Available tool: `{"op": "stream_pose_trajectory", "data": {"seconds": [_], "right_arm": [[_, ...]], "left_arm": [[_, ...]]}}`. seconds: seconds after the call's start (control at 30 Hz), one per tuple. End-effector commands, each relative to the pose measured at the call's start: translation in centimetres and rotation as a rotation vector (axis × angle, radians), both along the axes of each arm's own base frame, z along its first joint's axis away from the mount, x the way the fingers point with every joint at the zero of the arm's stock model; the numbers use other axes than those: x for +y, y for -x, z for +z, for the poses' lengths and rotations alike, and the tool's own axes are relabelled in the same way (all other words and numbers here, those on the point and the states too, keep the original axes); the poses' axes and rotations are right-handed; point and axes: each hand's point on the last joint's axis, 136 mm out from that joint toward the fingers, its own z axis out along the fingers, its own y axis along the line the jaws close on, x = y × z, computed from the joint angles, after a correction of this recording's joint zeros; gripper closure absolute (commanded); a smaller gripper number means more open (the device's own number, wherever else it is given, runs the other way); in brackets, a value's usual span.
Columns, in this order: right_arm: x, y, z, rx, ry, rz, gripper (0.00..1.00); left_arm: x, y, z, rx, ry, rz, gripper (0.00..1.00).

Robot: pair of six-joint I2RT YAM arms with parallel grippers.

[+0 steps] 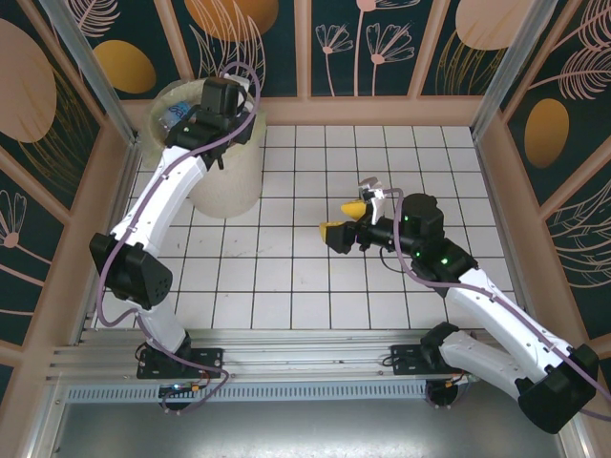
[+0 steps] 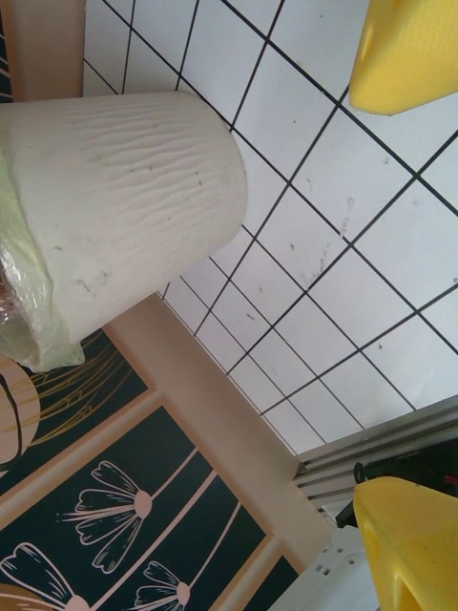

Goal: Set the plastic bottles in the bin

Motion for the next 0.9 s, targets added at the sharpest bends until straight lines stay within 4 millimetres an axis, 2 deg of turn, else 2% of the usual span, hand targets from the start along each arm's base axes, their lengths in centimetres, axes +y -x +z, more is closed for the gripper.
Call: {"op": "stream_pose_trajectory", "data": {"seconds": [0.0, 0.13, 0.2, 0.23, 0.27, 0.37, 0.47, 0.57, 0.73, 0.77, 0.87], "right_arm": [[-0.5, -0.2, 0.4, -0.016, -0.013, -0.025, 0.02], [-0.5, -0.4, 0.2, -0.013, -0.013, -0.027, 0.02], [-0.4, -0.5, 0.2, -0.011, -0.013, -0.027, 0.02], [-0.4, -0.5, 0.1, -0.010, -0.013, -0.027, 0.02], [-0.4, -0.5, 0.2, -0.012, -0.016, -0.027, 0.02], [-0.4, -0.6, 0.2, -0.009, -0.015, -0.030, 0.02], [-0.7, -0.9, 0.0, -0.009, -0.007, -0.054, 0.02], [-1.4, -1.8, -0.6, -0.013, 0.020, -0.123, 0.02], [-4.0, -4.1, -1.6, -0.061, 0.068, -0.320, 0.01], [-4.8, -4.7, -1.8, -0.077, 0.073, -0.372, 0.01], [-7.3, -6.0, -2.3, -0.108, 0.079, -0.532, 0.01]], "left_arm": [[2.3, 0.6, -0.3, 0.008, -0.010, 0.058, 0.36], [2.2, 0.8, -0.4, 0.008, 0.017, 0.042, 0.34], [1.7, 0.8, 0.3, -0.002, 0.051, 0.021, 0.30], [1.4, 0.7, 0.9, -0.015, 0.074, 0.009, 0.28], [1.2, 1.3, 3.1, -0.055, 0.108, -0.007, 0.27], [0.7, 1.3, 6.2, -0.118, 0.170, -0.023, 0.23], [0.5, 1.8, 9.0, -0.184, 0.227, -0.032, 0.21], [0.1, 2.8, 10.7, -0.232, 0.285, -0.069, 0.16], [-1.3, 5.7, 11.0, -0.283, 0.423, -0.177, 0.02], [-1.4, 6.7, 11.3, -0.309, 0.457, -0.198, 0.01], [-0.8, 9.3, 10.5, -0.364, 0.517, -0.209, 0.01]]}}
